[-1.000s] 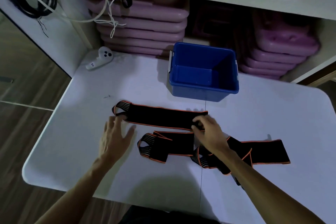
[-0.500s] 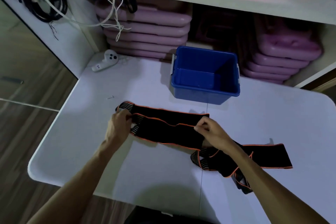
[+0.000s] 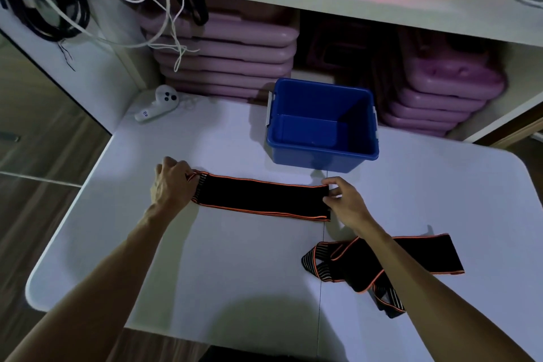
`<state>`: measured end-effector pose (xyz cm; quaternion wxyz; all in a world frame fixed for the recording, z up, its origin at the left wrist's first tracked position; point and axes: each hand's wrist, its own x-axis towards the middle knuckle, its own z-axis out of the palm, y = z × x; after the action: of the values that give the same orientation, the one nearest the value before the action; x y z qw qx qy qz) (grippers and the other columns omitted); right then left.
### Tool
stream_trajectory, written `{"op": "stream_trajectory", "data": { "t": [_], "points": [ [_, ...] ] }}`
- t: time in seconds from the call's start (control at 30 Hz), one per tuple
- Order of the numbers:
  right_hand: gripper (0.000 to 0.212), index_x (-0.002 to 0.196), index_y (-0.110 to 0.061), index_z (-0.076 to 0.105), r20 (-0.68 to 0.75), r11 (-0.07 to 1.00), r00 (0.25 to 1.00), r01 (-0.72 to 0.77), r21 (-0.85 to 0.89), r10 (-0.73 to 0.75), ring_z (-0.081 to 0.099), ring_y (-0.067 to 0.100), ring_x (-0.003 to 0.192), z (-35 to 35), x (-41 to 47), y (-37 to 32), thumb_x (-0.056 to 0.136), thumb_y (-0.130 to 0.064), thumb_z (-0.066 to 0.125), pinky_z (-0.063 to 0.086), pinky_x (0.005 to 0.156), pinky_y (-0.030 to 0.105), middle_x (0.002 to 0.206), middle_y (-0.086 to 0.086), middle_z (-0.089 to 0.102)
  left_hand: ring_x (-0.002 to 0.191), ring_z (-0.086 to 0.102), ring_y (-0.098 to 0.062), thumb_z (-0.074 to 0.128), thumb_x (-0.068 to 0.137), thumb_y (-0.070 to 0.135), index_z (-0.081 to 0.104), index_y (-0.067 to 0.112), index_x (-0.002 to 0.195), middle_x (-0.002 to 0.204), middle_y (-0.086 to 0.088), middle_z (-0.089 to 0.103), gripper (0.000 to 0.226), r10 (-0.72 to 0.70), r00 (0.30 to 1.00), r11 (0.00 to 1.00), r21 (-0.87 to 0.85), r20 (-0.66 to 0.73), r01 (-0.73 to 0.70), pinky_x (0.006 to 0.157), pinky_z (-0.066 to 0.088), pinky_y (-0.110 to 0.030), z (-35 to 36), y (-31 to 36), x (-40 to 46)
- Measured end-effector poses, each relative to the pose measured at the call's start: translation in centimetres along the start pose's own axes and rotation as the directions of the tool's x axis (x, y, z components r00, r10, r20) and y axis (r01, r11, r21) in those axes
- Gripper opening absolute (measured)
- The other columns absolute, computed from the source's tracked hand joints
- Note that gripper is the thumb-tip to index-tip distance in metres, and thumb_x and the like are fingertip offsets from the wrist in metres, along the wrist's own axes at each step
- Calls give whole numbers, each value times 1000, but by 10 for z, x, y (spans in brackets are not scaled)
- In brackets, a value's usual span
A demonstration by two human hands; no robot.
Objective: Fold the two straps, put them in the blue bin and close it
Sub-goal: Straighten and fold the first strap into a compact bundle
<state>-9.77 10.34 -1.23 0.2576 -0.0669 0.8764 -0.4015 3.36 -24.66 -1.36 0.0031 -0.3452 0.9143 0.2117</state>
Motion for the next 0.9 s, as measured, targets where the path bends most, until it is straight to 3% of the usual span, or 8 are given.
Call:
{"op": "stream_trajectory", "data": {
  "t": [0.23,0.37,0.47,0.57,0.67,0.73,0.83,0.9],
  "points": [
    [34,117,-14,61,28,988,999,46,-145,-43,58,18,98,4,0,-1,89,5,57,49,88,26,115,5,63,97,52,-39,60,86,30,75,19,89,101,-14,61,19,-2,1000,1000,5,-22,2,80,46,-44,5,5,7],
    [36,120,-15,60,54,966,996,76,-247,-65,54,15,97,5,4,-5,90,3,52,37,69,5,120,7,60,95,56,-41,61,86,18,74,16,94,104,-18,59,15,-34,999,999,22,-15,35,74,49,-44,5,-8,5],
    [34,123,-18,58,85,949,995,82,-303,-59,54,15,92,7,7,-6,93,-3,50,38,62,5,120,11,56,84,59,-43,63,84,10,65,8,93,96,-21,60,10,-41,998,999,33,-44,43,65,46,-42,3,-16,4],
    [32,126,-19,57,102,931,992,103,-351,-71,56,17,89,10,4,-7,96,-8,50,42,72,12,120,11,50,74,56,-43,58,79,-3,49,5,94,85,-24,61,19,-53,997,999,10,-60,54,58,40,-41,5,-18,7],
    [38,133,-20,53,147,903,985,142,-405,-89,57,28,109,14,0,-6,96,-19,56,47,95,30,129,12,42,83,57,-45,59,76,-7,51,7,106,98,-25,59,34,-53,997,997,-62,-48,50,67,46,-44,8,-22,10],
    [56,141,-26,45,197,888,977,160,-431,-80,46,35,123,18,-4,-4,89,-32,66,43,106,44,141,11,31,93,55,-47,63,76,-2,53,6,112,107,-27,56,38,-90,996,992,-86,-14,89,77,46,-47,9,-23,13],
    [85,147,-37,29,227,857,972,173,-485,-67,33,36,130,21,-9,-3,77,-39,77,40,107,53,154,6,10,105,51,-48,66,79,12,50,5,123,121,-27,49,47,-173,981,984,-33,89,177,89,45,-50,9,-23,15],
    [87,148,-35,28,219,827,972,191,-528,-85,34,36,130,22,-9,0,77,-31,79,41,106,53,153,7,12,104,54,-48,69,80,15,55,4,120,120,-28,51,44,-201,975,978,-29,95,204,89,45,-48,9,-26,15]
  ]
}}
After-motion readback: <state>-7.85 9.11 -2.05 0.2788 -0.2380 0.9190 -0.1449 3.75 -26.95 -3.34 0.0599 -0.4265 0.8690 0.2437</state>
